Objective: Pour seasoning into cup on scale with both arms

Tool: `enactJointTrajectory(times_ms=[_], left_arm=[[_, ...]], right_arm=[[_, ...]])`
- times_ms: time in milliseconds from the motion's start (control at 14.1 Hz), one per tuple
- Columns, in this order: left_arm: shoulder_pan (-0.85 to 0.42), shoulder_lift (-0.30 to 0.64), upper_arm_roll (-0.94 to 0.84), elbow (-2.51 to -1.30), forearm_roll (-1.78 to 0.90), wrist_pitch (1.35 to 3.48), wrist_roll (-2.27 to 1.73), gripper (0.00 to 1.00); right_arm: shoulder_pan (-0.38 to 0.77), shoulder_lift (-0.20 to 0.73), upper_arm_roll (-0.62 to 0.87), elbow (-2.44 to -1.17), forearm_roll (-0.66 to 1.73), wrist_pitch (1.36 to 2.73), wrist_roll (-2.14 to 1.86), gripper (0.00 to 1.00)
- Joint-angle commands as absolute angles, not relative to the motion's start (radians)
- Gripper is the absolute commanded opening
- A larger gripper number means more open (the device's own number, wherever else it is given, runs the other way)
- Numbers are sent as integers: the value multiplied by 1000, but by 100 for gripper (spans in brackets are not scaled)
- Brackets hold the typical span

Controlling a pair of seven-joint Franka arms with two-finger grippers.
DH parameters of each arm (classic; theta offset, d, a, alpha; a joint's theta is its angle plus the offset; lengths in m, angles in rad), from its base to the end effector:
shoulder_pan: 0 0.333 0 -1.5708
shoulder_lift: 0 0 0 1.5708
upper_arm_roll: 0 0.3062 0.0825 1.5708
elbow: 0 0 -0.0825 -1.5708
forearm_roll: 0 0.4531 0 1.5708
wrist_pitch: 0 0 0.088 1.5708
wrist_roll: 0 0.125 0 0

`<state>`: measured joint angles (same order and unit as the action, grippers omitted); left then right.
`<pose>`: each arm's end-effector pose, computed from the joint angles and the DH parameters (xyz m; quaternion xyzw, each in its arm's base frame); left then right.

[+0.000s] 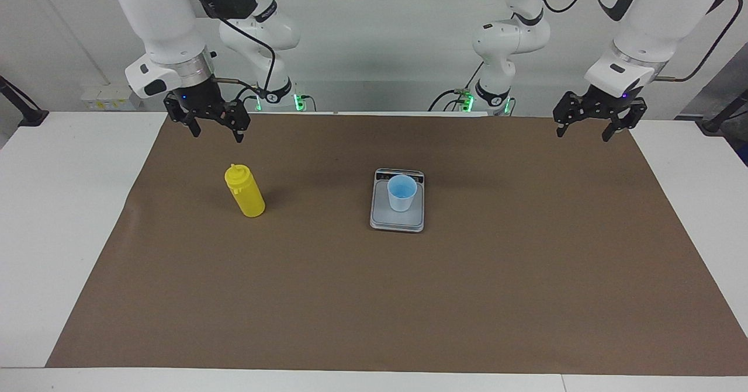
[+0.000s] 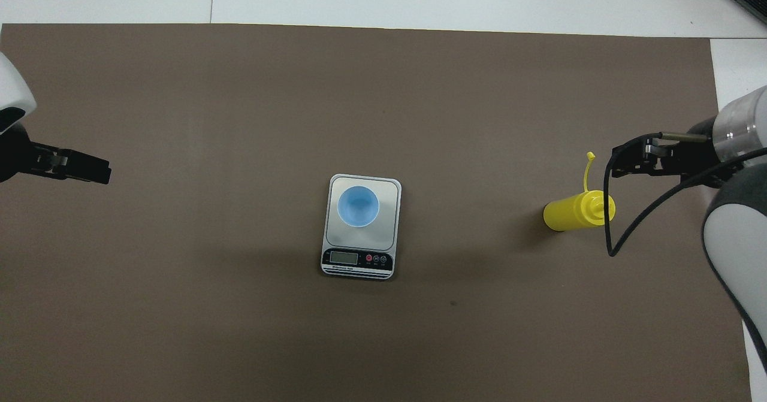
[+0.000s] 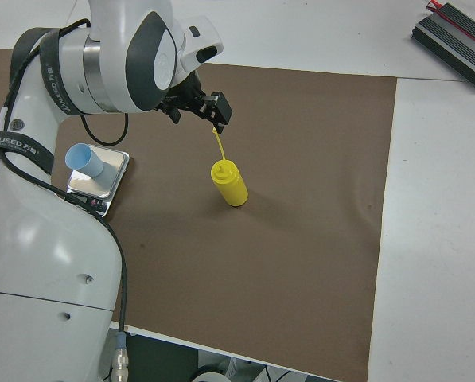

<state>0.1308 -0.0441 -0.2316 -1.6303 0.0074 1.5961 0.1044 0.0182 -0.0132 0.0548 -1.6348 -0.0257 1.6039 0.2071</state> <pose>0.6095 -0.0632 0.5932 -0.9947 0.1024 -0.0043 0.0088 0.6195 0.0423 0.5731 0.9977 -0.0665 -0.0069 0.0143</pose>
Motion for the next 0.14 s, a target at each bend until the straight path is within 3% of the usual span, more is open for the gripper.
enactJointTrajectory(times_ms=[0, 71], left_arm=[[138, -48, -235, -1637, 14, 1586, 121, 100], [138, -48, -235, -1637, 14, 1586, 121, 100]], right_arm=[[8, -23, 57, -1649, -25, 1595, 175, 100], [8, -25, 57, -1649, -23, 1595, 175, 100]])
